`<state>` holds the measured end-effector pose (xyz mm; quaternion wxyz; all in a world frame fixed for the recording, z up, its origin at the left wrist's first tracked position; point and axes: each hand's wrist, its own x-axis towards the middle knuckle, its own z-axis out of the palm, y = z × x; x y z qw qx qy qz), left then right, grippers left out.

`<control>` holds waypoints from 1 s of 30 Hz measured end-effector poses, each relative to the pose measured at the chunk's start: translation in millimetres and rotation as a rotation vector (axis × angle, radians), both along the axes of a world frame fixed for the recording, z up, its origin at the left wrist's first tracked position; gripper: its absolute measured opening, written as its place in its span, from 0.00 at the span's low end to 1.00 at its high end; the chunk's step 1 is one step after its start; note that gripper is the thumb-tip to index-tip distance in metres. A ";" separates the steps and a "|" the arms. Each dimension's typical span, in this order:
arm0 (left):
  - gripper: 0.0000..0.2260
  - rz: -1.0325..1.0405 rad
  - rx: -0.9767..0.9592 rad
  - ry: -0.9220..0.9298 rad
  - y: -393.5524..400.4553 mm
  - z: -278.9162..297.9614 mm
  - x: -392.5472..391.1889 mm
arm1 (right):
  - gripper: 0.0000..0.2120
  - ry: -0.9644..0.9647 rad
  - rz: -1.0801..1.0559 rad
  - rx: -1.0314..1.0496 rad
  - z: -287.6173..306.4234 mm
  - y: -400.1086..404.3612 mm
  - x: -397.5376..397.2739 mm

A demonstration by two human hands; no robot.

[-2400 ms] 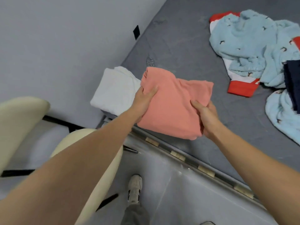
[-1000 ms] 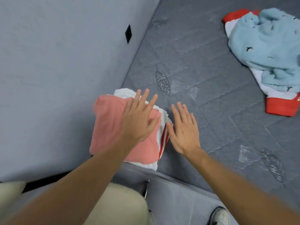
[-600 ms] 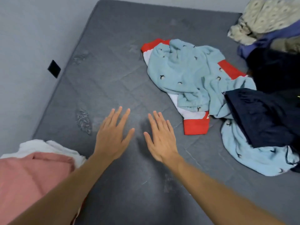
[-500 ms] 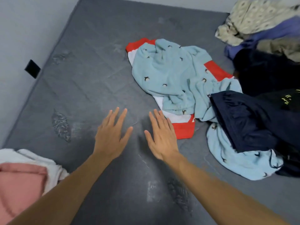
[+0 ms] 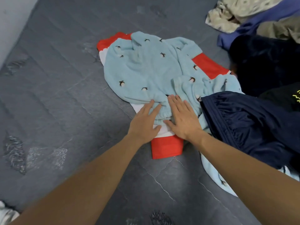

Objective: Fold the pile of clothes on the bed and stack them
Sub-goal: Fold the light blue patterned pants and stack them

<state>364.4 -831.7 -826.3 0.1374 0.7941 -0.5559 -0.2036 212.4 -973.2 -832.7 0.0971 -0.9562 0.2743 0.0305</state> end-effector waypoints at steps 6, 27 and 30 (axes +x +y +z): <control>0.31 -0.034 -0.058 -0.139 -6.7 -21.9 4.4 | 0.51 -0.066 0.072 -0.042 -14.7 -8.8 -10.8; 0.08 0.275 -0.302 0.063 154.5 289.2 48.5 | 0.13 -0.156 0.142 0.312 297.4 80.2 29.7; 0.06 0.314 -0.355 0.040 180.2 375.6 54.4 | 0.07 -0.133 0.150 0.327 380.6 96.7 34.0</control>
